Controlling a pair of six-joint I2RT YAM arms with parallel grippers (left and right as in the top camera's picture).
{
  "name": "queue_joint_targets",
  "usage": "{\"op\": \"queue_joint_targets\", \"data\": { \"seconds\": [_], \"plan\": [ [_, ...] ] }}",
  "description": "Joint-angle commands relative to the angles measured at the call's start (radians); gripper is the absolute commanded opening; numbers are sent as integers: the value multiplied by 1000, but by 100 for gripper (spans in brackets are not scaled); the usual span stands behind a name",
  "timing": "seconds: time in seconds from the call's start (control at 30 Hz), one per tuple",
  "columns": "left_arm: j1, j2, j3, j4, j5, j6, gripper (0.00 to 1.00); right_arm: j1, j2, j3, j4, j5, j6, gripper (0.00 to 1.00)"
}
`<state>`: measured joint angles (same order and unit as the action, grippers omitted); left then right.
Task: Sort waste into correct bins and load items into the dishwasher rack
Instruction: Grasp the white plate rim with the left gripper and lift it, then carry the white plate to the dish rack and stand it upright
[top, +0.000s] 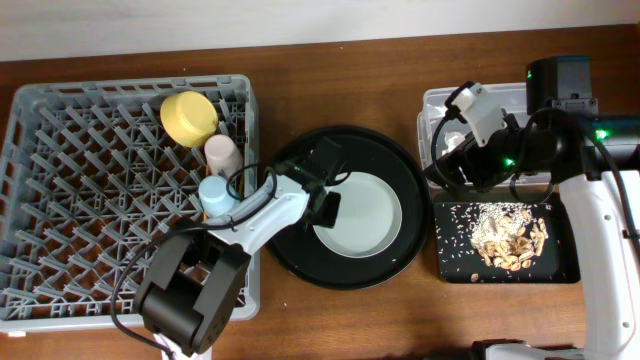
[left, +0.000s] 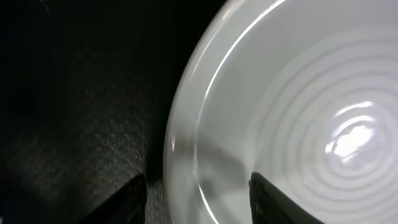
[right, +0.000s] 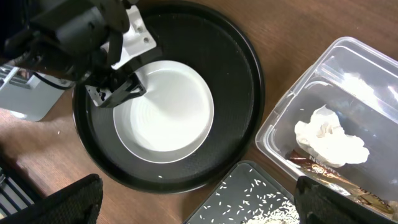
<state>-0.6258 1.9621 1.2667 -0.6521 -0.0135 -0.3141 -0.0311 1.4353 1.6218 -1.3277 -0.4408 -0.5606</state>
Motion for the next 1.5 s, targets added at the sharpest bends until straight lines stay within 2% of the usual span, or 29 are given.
{"op": "queue_joint_targets", "data": {
  "seconds": [0.0, 0.03, 0.13, 0.17, 0.33, 0.43, 0.6, 0.67, 0.77, 0.97, 1.03, 1.13, 1.47],
  "plan": [
    [-2, 9, -59, 39, 19, 4, 52, -2, -8, 19, 0, 8, -7, 99],
    [-5, 9, -66, 42, 18, 5, 49, -2, -8, 19, 0, 8, -7, 99],
    [-6, 8, -70, 54, 18, 5, 6, -2, -8, 19, 0, 8, -7, 99],
    [-6, 7, -65, 54, 18, 5, 0, -2, -8, 19, 0, 8, -7, 99],
    [-6, -43, -5, 23, -5, 18, 0, -2, -8, 19, 0, 8, -7, 99],
    [-5, -144, 46, -48, -125, 32, 0, -2, -8, 19, 0, 8, -7, 99],
    [-7, -435, 110, -233, -555, 31, 0, -2, -8, 19, 0, 8, -7, 99],
    [-6, -565, 110, -299, -798, 32, 0, -2, -8, 19, 0, 8, -7, 98],
    [-4, -666, 110, -358, -1045, 32, 0, -2, -8, 19, 0, 8, -7, 99],
    [93, -759, 109, -419, -1327, 32, 0, -2, -8, 19, 0, 8, -7, 99],
    [150, -735, 109, -419, -1387, 36, 0, -2, -8, 19, 0, 8, -7, 99],
    [227, -660, 109, -420, -1394, 130, 0, -2, -8, 19, 0, 8, -7, 99],
    [239, -360, 108, -434, -1385, 140, 0, -2, -8, 19, 0, 8, -7, 99]
  ]
}}
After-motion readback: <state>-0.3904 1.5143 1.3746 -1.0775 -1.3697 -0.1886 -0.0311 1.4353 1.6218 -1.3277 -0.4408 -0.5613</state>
